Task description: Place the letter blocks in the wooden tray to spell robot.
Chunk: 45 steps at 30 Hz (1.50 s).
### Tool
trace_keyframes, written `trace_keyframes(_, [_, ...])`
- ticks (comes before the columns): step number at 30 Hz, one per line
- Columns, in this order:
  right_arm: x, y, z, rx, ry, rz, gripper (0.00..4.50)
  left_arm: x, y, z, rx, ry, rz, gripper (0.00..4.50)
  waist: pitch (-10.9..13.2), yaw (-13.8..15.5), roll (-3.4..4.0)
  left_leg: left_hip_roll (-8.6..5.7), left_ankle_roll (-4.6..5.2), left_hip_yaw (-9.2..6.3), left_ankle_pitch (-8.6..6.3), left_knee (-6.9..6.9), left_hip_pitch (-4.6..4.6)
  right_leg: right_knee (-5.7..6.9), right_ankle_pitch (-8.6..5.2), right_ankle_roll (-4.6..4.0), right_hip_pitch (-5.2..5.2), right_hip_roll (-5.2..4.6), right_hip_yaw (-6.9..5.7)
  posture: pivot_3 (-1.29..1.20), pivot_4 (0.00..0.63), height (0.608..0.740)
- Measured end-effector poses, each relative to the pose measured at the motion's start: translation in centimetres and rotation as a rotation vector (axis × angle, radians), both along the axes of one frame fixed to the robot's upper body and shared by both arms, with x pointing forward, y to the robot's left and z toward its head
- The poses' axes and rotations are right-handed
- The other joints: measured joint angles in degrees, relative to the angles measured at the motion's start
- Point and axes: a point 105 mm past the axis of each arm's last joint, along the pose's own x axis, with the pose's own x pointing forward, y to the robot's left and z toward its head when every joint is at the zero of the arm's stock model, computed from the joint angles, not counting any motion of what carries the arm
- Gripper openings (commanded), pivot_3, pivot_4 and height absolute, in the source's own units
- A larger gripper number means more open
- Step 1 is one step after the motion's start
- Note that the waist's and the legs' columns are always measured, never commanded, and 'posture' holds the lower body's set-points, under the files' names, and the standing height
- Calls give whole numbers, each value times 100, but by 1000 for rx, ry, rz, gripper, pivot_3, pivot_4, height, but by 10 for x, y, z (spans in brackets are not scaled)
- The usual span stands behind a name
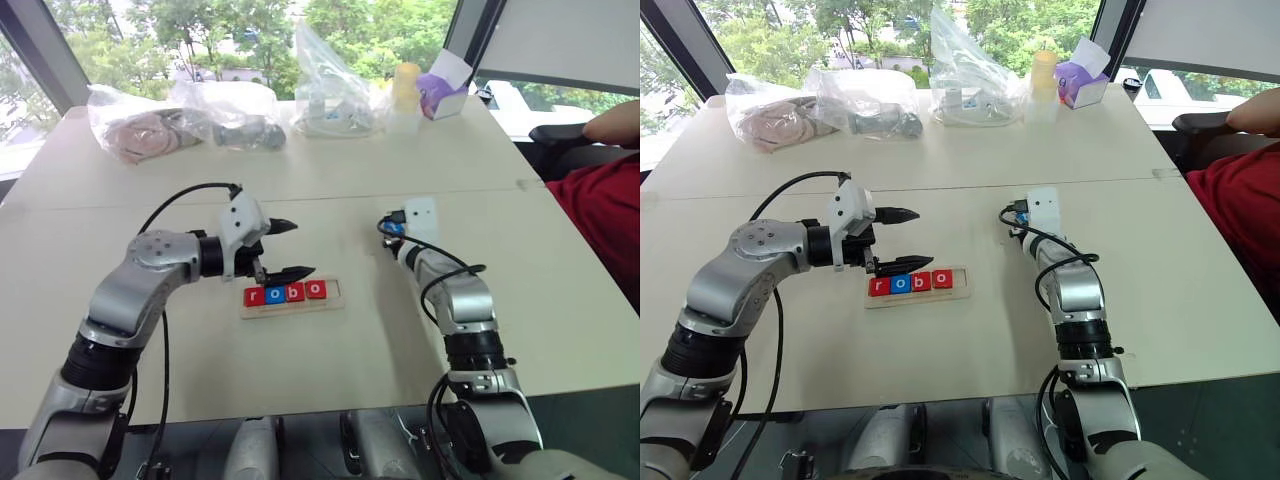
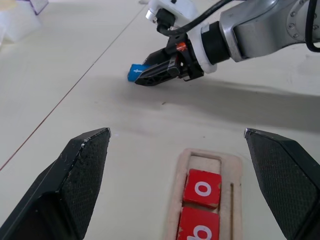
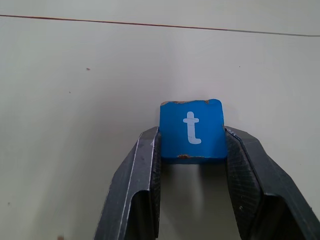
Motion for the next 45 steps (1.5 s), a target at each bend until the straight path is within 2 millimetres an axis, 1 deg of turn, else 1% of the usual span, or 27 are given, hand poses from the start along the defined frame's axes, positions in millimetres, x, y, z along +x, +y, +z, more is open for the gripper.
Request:
trace_keyframes(3, [-23, -8, 1, 35, 31, -56, 1162, -3, 2, -5, 12, 24, 2, 4500, 1, 8, 1, 0, 0, -8, 0, -3, -9, -1, 0, 0, -8, -1, -4, 0, 150, 740])
trace_keyframes(6, [-50, -4, 8, 157, 48, -115, 1162, -3, -1, -6, 17, 27, -5, 4500, 0, -11, 2, 0, 0, -29, 0, -3, -6, 1, 0, 0, -8, 2, -4, 0, 150, 740])
trace_keyframes(9, [-74, -2, 15, 217, 75, -151, 1162, -5, -11, -12, 16, 47, -28, 4500, -1, -8, 4, 0, -2, -34, 1, -1, -5, 2, 0, -1, -7, 3, -6, 0, 150, 740])
trace_keyframes(11, [-87, -1, 15, 232, 109, -169, 1162, -7, -16, -16, 18, 62, -43, 4500, -1, -7, 3, -1, -3, -37, 1, 1, -5, 1, 0, -1, -5, 2, -7, 0, 150, 740])
trace_keyframes(13, [-98, 0, 9, 231, 160, -177, 1162, -9, -19, -17, 21, 70, -62, 4500, -1, -11, 3, -1, -3, -36, 2, 0, -5, 0, -1, -2, -5, 2, -7, 0, 150, 740])
trace_keyframes(16, [-106, 1, -1, 225, 233, -184, 1162, -14, -21, -20, 46, 87, -92, 4500, -1, -21, 4, -2, -3, -35, 1, -1, -3, 0, -2, -3, -5, 3, -7, 0, 150, 740])
trace_keyframes(20, [-106, 6, -4, 224, 252, -158, 1162, -18, -20, -25, 71, 117, -117, 4500, -1, -21, 4, -2, -2, -36, 1, -2, -3, -1, -2, -3, -5, 5, -7, 0, 150, 740])
trace_keyframes(25, [-102, 10, -4, 235, 247, -134, 3740, -19, -18, -26, 82, 129, -119, 4500, -2, -19, 3, -1, -2, -37, 1, -1, -3, -2, -2, -3, -4, 4, -8, 0, 150, 740])
trace_keyframes(26, [-100, 11, -2, 245, 245, -134, 4186, -19, -17, -26, 85, 131, -118, 4500, -1, -20, 3, -1, -2, -36, 1, -1, -3, -2, -2, -3, -4, 4, -7, 0, 150, 740])
trace_keyframes(28, [-97, 6, 1, 255, 241, -148, 4186, -20, -15, -27, 90, 133, -117, 4500, -1, -16, 3, -1, -3, -36, 1, -1, -4, -4, -2, -3, -4, 3, -8, 0, 150, 740])
trace_keyframes(30, [-93, -4, 10, 213, 222, -149, 4186, -23, -11, -28, 99, 141, -117, 4500, -1, -16, 4, -2, -3, -35, 1, -2, -7, -9, -2, -3, -5, 1, -8, 0, 150, 740])
trace_keyframes(31, [-91, -10, 17, 180, 201, -134, 4186, -25, -8, -28, 96, 152, -115, 4500, 0, -15, 5, -2, -2, -35, 1, -2, -8, -11, -2, -2, -5, 0, -8, 0, 150, 740])
trace_keyframes(32, [-89, -14, 24, 141, 179, -98, 4186, -26, -4, -27, 97, 160, -115, 4500, 2, -16, 7, -2, -2, -34, 1, -3, -9, -13, -3, -3, -6, -1, -9, 0, 150, 740])
trace_keyframes(34, [-81, -17, 52, 27, 74, 64, 4186, -28, 6, -22, 96, 173, -108, 4500, 6, -19, 12, -4, -2, -31, 1, -5, -9, -16, -5, -5, -6, -3, -8, 0, 150, 740])
trace_keyframes(36, [-77, -5, 82, -47, -67, 278, 4186, -30, 15, -15, 90, 167, -105, 4500, 6, -30, 11, -2, -1, -29, 1, -10, -4, -20, -6, -6, -2, 6, -10, 0, 150, 740])
trace_keyframes(37, [-81, 5, 89, -96, -124, 439, 4186, -34, 18, -12, 86, 169, -116, 4500, 6, -35, 10, -1, 1, -25, 0, -15, -2, -29, -6, -4, 3, 10, -14, 0, 150, 740])
trace_keyframes(38, [-87, 11, 89, -126, -142, 568, 4186, -39, 22, -11, 85, 178, -125, 4500, 5, -29, 9, 1, 3, -27, -2, -22, -1, -37, -7, -4, 8, 11, -21, 0, 150, 740])
trace_keyframes(40, [-95, 14, 70, -155, -119, 768, 4186, -44, 30, -13, 96, 202, -122, 4500, 5, -15, 8, 4, 6, -29, -3, -22, -4, -43, -8, -5, 11, 14, -25, 0, 150, 740])
trace_keyframes(41, [-95, 12, 59, -172, -115, 831, 4186, -46, 35, -14, 114, 206, -116, 4500, 6, -14, 6, 3, 6, -27, -3, -19, -4, -45, -8, -4, 11, 12, -24, 0, 150, 740])
trace_keyframes(43, [-87, -3, 38, -260, -108, 898, 4186, -46, 44, -17, 160, 193, -91, 4500, 7, -14, 8, -1, 5, -10, -3, -10, -4, -46, -8, -7, 12, 5, -18, 0, 150, 740])
trace_keyframes(44, [-83, -13, 25, -309, -85, 935, 4186, -45, 50, -20, 186, 188, -71, 4500, 7, -14, 8, -1, 5, 0, -3, -6, -3, -49, -14, -19, 13, 2, -13, 0, 150, 740])
trace_keyframes(45, [-83, -18, 15, -325, -66, 959, 4186, -45, 54, -22, 197, 191, -57, 4500, 8, -14, 7, -1, 5, 4, -3, -3, -3, -49, -14, -20, 13, 0, -9, 0, 150, 740])
